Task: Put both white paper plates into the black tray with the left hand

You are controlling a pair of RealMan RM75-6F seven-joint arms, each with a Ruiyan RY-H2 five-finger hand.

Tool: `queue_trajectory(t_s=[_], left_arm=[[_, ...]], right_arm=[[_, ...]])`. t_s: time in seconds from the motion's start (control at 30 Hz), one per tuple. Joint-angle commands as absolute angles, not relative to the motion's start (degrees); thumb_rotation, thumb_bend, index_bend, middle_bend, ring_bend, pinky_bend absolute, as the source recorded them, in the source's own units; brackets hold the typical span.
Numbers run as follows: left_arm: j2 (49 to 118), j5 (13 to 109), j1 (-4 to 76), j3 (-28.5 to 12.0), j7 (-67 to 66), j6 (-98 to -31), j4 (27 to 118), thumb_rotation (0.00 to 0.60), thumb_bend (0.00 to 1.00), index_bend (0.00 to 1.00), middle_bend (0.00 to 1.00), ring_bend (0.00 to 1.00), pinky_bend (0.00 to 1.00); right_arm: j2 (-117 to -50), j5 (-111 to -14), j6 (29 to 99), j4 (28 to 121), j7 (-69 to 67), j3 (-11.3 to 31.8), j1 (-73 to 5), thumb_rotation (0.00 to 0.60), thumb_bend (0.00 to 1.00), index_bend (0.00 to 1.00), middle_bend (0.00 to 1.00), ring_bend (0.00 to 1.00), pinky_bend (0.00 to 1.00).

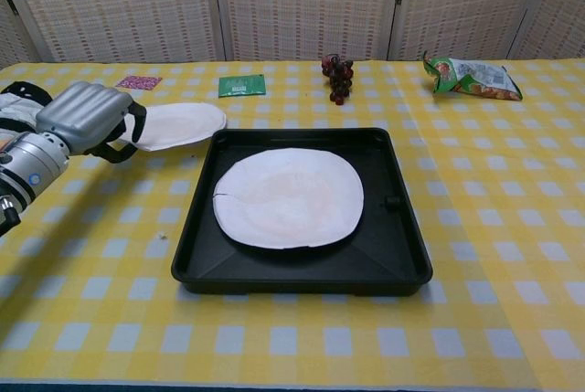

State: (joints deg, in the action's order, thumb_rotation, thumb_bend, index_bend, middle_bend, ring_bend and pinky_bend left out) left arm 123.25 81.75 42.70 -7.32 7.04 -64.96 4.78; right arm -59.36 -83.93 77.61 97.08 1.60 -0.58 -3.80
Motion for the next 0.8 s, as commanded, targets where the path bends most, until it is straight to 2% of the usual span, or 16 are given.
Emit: queue_trajectory(t_s=[0.03, 0.27, 0.47, 0.8], left_arm=[[123.15, 81.05, 42.54, -8.09, 8.86, -67.54, 5.11, 0.600, 0.49, 0.64, 1.00, 1.00, 1.00], [123.26, 80.15, 42.66, -9.17, 10.90, -72.48, 5.79, 0.600, 0.50, 0.64, 1.00, 1.00, 1.00], [122.76, 81.05, 41.96, -8.37, 10.82, -77.05, 6.28, 0.600, 0.51, 0.64, 1.00, 1.00, 1.00], [120.46, 83.36, 39.40, -6.73, 11.33, -90.15, 10.20, 0.600, 0.52, 0.64, 1.00, 1.00, 1.00]], right_arm=[[-59.44, -84.10, 77.53, 97.16, 1.74, -0.68, -3.84, 0.600, 0.38, 0.00, 0.00, 0.00, 0.00], [-59.34, -85.02, 78.16, 97.63, 1.89, -0.97, -3.58, 0.600, 0.38, 0.00, 0.00, 0.00, 0.00], [-59.27, -85.76, 78.03, 97.86, 2.06, -1.40, -3.60, 0.600, 0.38, 0.00, 0.00, 0.00, 0.00], [-59.41, -87.59, 78.11, 98.36, 2.38, -2.21, -3.61, 0.600, 0.38, 0.00, 0.00, 0.00, 0.00]])
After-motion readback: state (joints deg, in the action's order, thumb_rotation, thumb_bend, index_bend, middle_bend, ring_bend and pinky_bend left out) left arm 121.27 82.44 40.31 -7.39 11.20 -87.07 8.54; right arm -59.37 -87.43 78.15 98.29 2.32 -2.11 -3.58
